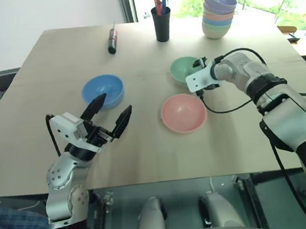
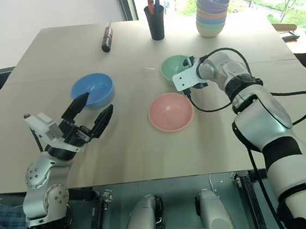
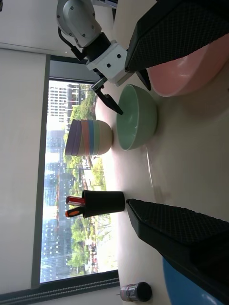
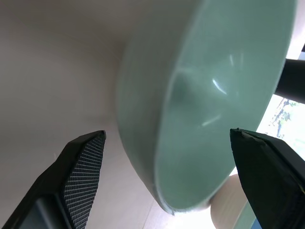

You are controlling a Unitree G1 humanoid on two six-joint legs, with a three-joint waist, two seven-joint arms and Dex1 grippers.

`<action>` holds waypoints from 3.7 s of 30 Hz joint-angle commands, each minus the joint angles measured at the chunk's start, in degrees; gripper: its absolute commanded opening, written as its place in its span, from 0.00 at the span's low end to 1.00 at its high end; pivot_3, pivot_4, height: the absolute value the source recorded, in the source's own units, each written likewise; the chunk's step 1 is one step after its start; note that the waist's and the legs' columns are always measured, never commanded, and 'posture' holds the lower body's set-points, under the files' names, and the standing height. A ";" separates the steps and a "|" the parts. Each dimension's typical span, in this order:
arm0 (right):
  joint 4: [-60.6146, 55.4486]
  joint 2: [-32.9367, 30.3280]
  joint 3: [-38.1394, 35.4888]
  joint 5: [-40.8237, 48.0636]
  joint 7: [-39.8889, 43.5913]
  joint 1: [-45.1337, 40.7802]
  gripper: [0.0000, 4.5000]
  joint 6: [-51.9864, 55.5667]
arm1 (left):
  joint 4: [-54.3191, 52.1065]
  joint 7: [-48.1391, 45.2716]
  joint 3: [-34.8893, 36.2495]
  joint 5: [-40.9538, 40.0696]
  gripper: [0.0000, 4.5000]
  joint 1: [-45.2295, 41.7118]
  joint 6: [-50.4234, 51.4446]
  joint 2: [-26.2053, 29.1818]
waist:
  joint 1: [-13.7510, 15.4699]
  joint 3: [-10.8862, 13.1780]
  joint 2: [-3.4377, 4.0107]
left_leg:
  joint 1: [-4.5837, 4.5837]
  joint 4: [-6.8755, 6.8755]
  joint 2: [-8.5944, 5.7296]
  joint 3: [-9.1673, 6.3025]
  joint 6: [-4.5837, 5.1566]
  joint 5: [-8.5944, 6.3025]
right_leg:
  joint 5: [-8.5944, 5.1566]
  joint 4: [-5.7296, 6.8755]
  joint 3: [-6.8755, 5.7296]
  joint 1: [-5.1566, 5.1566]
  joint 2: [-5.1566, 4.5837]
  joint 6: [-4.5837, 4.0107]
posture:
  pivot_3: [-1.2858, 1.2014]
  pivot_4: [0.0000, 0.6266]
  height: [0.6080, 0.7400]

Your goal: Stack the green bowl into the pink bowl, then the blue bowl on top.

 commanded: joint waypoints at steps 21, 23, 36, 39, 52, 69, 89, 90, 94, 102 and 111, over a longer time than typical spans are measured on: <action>-15.70 -6.55 -4.75 7.83 13.60 0.47 0.02 -5.05 | 2.15 -2.96 -1.02 -0.12 1.00 -1.24 -2.43 0.34 | 0.10 0.03 0.05 | -0.02 -0.02 0.00 0.00 0.02 -0.01 | 0.00 -0.02 0.00 -0.01 0.00 0.00 | 0.52 0.24 1.00; -24.76 -8.30 -6.45 11.64 19.92 2.73 0.02 -3.42 | 2.34 -3.38 -1.18 -0.23 1.00 -1.30 -2.19 0.51 | 0.11 0.04 0.06 | -0.01 -0.04 0.00 0.00 0.06 -0.03 | 0.00 -0.03 0.00 -0.01 0.00 0.01 | 0.52 0.24 1.00; -82.10 -19.84 -9.55 27.11 51.09 19.28 0.02 23.59 | 7.09 -8.65 -2.07 -0.65 1.00 -4.37 -0.77 3.96 | 0.63 0.03 0.05 | -0.01 0.10 0.01 -0.13 0.19 -0.11 | 0.00 0.04 -0.14 0.06 0.02 0.02 | 0.52 0.24 1.00; -86.77 -20.93 -9.14 27.71 52.63 21.23 0.02 27.30 | 7.74 -11.24 -2.63 -0.19 1.00 -3.96 -0.49 5.58 | 0.59 0.03 0.05 | 0.01 0.10 0.02 -0.14 0.19 -0.11 | -0.01 0.05 -0.14 0.07 0.03 0.01 | 0.52 0.24 1.00; -92.99 -22.26 -9.03 27.01 50.81 26.39 0.27 33.78 | 11.75 -21.73 -3.85 2.45 1.00 -2.23 -0.18 13.95 | 0.57 0.03 0.05 | 0.00 0.10 0.02 -0.11 0.18 -0.11 | -0.02 0.02 -0.14 0.06 0.02 0.00 | 0.52 0.24 1.00; -96.07 -21.52 -19.73 39.26 46.28 27.70 0.99 52.53 | 14.02 -16.59 -4.58 8.85 1.00 -7.14 -0.46 15.20 | 0.70 0.02 0.03 | -0.01 0.11 0.02 -0.14 0.19 -0.11 | -0.02 0.03 -0.14 0.06 0.03 0.00 | 0.52 0.24 1.00; -97.61 -24.89 -47.07 71.17 33.63 27.25 0.99 85.15 | 17.62 -1.54 -11.97 32.47 1.00 -24.29 8.89 23.01 | 0.94 0.04 0.02 | -0.07 0.03 -0.01 -0.17 0.22 -0.13 | -0.01 0.01 -0.13 0.02 0.04 0.01 | 0.52 0.24 1.00; -97.91 -25.70 -47.21 71.71 33.12 27.88 0.99 85.14 | 18.09 -1.30 -12.28 33.52 1.00 -24.56 9.04 23.51 | 0.85 0.04 0.02 | -0.07 0.03 -0.01 -0.16 0.22 -0.13 | -0.01 0.01 -0.13 0.02 0.04 0.01 | 0.52 0.24 1.00; -98.84 -27.64 -47.03 73.99 30.67 29.96 0.99 84.22 | 19.55 -1.39 -13.82 36.36 1.00 -25.05 9.59 25.23 | 0.62 0.04 0.02 | -0.09 0.02 -0.01 -0.15 0.22 -0.13 | -0.01 -0.01 -0.11 0.01 0.03 0.01 | 0.52 0.24 1.00; -99.86 -28.41 -45.74 77.91 26.51 30.94 0.99 83.22 | 23.97 -3.82 -16.80 39.13 1.00 -26.09 8.74 27.33 | 0.64 0.04 0.01 | -0.09 0.03 -0.01 -0.16 0.22 -0.13 | -0.01 0.00 -0.12 0.00 0.03 0.01 | 0.52 0.24 1.00; -99.81 -29.57 -45.01 79.95 23.37 32.55 1.00 81.23 | 33.84 -5.02 -20.31 42.02 0.83 -30.74 3.55 27.26 | 0.72 0.04 0.01 | -0.10 0.03 -0.01 -0.16 0.22 -0.13 | -0.01 -0.01 -0.13 0.00 0.02 0.01 | 0.52 0.24 1.00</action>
